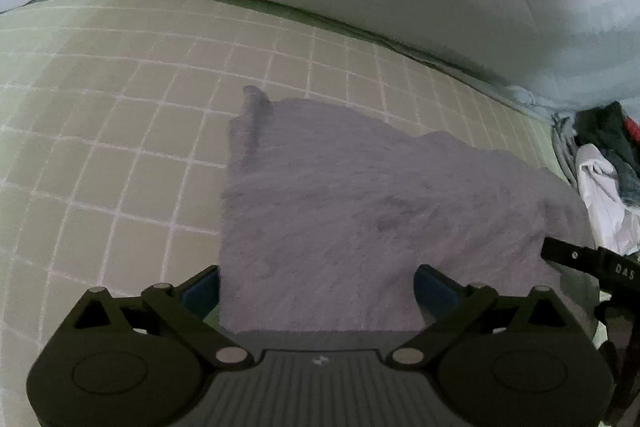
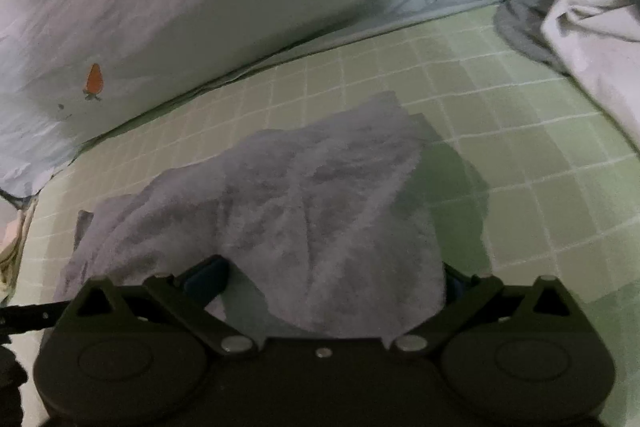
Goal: Fold clothes
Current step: 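Grasp the folded hoodie with both grippers and lift it off the bed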
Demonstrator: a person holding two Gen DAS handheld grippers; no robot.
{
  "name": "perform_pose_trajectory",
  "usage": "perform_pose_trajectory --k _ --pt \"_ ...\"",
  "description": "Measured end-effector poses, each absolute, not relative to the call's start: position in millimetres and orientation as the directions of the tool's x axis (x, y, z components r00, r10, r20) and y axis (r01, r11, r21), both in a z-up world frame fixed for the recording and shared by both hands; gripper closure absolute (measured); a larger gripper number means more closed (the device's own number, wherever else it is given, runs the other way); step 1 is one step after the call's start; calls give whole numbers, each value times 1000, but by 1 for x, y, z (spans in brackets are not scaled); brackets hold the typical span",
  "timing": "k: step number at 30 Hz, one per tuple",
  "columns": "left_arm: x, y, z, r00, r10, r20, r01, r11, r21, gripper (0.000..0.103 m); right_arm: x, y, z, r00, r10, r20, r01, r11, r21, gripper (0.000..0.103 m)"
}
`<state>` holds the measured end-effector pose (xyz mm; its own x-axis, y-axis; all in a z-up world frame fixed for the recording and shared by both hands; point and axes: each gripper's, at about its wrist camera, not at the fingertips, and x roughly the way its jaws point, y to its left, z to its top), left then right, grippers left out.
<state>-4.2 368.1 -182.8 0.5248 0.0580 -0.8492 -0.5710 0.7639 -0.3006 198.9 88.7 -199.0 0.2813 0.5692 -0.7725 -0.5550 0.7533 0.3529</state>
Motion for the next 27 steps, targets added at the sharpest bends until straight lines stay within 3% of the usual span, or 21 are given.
perform_pose_trajectory --k 9,13,15,16,18,19,20,22,27 --pt "19 367 -194 512 38 -858 -536 795 -284 0 211 117 -201 187 617 -764 -618 679 397 0" --pt "16 362 -195 533 53 -845 -546 784 -296 2 206 132 -199 158 623 -766 -644 653 399 7" --pt "12 357 -193 548 70 -833 -564 766 -307 9 200 137 -198 146 635 -759 -659 634 404 28" --pt "11 352 -191 553 81 -829 -567 766 -303 16 196 138 -196 141 642 -753 -665 625 408 33" --pt "8 343 -186 558 103 -823 -567 772 -288 30 189 136 -191 156 646 -748 -676 622 396 57" --pt "6 340 -183 563 111 -819 -567 773 -285 45 185 135 -187 163 649 -743 -682 619 391 62" --pt "2 337 -179 570 115 -814 -571 767 -291 58 180 132 -182 169 658 -733 -690 611 389 66" --pt "-10 331 -170 582 122 -804 -577 758 -303 69 168 125 -169 170 688 -705 -698 590 407 69" --pt "-49 305 -142 609 126 -783 -548 780 -301 74 114 105 -133 152 769 -622 -712 521 471 70"
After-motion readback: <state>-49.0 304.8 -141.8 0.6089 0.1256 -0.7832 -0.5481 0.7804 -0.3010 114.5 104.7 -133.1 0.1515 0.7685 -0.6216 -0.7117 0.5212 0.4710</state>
